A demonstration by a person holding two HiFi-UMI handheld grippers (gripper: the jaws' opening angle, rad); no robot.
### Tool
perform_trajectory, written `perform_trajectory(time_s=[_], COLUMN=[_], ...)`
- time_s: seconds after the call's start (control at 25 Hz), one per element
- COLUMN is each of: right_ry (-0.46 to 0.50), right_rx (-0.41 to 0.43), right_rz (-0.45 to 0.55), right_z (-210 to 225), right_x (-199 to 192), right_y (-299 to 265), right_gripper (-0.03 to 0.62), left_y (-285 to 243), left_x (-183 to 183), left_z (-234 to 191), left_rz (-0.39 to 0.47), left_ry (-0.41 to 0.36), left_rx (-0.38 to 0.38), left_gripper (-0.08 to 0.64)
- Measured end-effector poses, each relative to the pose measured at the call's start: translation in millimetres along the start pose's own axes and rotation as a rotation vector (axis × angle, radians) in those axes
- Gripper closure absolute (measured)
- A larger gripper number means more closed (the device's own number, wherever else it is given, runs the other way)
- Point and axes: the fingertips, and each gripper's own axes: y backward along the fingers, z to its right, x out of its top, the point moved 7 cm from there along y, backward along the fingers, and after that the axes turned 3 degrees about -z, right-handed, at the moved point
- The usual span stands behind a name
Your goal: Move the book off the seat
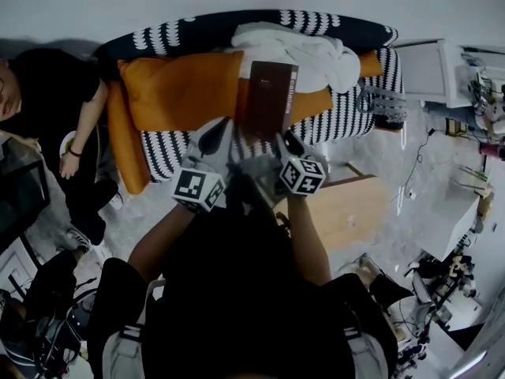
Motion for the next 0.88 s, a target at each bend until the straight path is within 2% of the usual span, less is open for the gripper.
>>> perform_trajectory(time_s=[0.36,0.68,0.88], right_ry=[0.004,0.019,0.018], right_rx=[0.025,0.041,0.047], right_rz=[-0.002,-0.079,-0.106], right_z=[1,19,30], right_x=[-7,-32,-46], right_y=[16,31,45], right_gripper=[0.445,0.445,0.445], left_y=[8,17,21], left_x=[1,-4,-10], left_z=[17,60,85], left_rz=[0.007,0.011,0.008], left_ry=[-0.025,-0.041,-0.074], left_rx=[0.011,0.017,-0.006], left_gripper=[0.554,0.554,0.554])
